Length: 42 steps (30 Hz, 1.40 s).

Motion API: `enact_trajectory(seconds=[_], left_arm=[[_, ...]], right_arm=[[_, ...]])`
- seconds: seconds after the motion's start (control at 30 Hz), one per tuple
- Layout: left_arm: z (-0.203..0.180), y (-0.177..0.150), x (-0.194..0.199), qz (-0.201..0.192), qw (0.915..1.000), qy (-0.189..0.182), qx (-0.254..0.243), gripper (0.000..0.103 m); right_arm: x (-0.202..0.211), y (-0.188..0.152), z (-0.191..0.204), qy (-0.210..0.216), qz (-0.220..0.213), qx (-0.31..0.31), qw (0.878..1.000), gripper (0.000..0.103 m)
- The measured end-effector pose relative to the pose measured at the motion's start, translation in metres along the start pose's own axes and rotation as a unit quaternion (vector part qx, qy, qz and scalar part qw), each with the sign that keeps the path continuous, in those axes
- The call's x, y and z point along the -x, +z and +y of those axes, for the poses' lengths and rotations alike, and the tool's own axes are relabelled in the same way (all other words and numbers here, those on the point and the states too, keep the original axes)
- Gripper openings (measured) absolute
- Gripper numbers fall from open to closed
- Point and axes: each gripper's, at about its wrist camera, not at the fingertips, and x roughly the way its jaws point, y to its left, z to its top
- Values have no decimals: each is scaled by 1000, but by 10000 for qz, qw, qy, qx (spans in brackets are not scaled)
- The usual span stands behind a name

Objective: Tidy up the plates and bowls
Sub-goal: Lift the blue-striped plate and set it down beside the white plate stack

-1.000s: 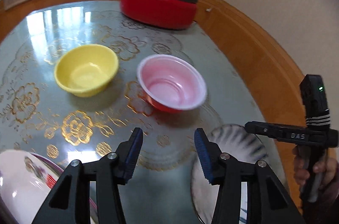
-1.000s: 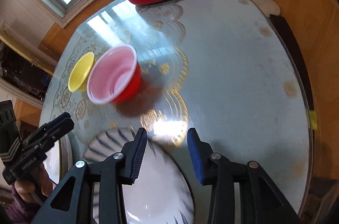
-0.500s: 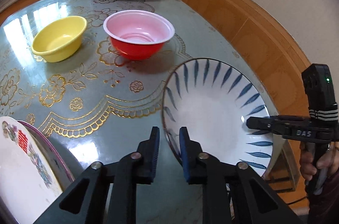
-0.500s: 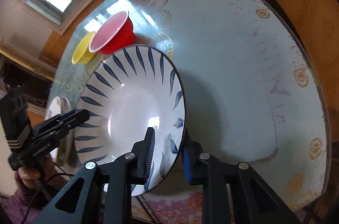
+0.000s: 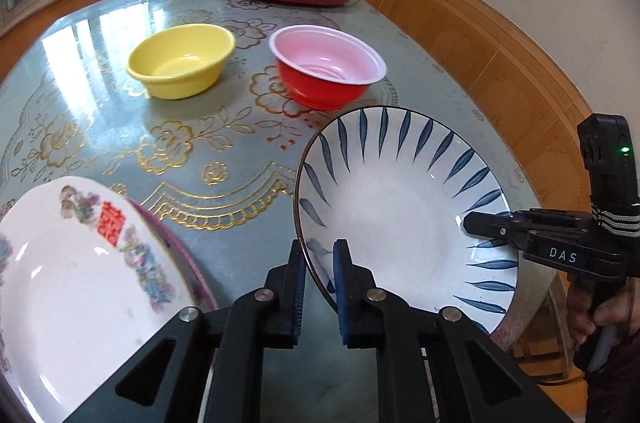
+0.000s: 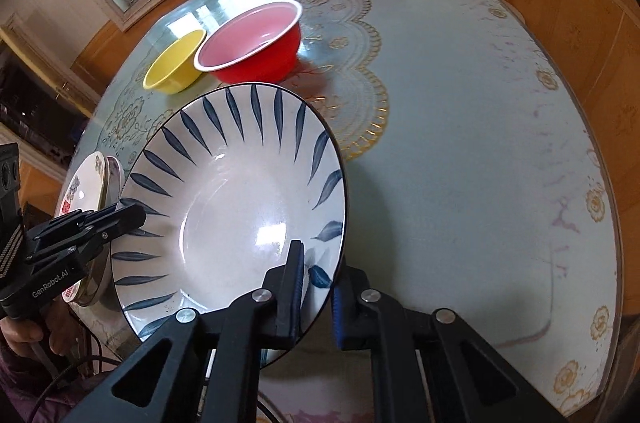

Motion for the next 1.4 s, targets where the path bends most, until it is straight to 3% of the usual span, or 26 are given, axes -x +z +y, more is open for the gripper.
enact_trajectory(seconds=[0.2, 0.6, 0.8, 0.97, 1.07, 1.17, 1.4], left_arm=[[6, -12, 8, -40, 10000, 43, 52, 14], [3, -12, 3, -40, 10000, -2, -13, 20], [-6, -10, -2, -91, 9997, 62, -229, 20], [-1, -9, -2, -72, 9998, -10, -174, 20], [0, -4, 3, -142, 9997, 26, -177, 26], [3, -1, 7, -203, 9997, 26, -117, 26], [4, 6, 16, -401, 9991, 89, -130, 26]], right_arm=[[-3, -3, 9, 27, 78, 355, 9993, 12], [-6, -1, 11, 57, -1, 362, 9993, 12], [-4, 4, 13, -333, -71, 532, 9980, 14], [-6, 5, 10, -192, -23, 551, 9983, 14], [-5, 8, 7, -121, -14, 543, 9985, 15], [0, 13, 4, 39, -91, 412, 9991, 21], [11, 29, 2, 124, -335, 336, 9988, 22]])
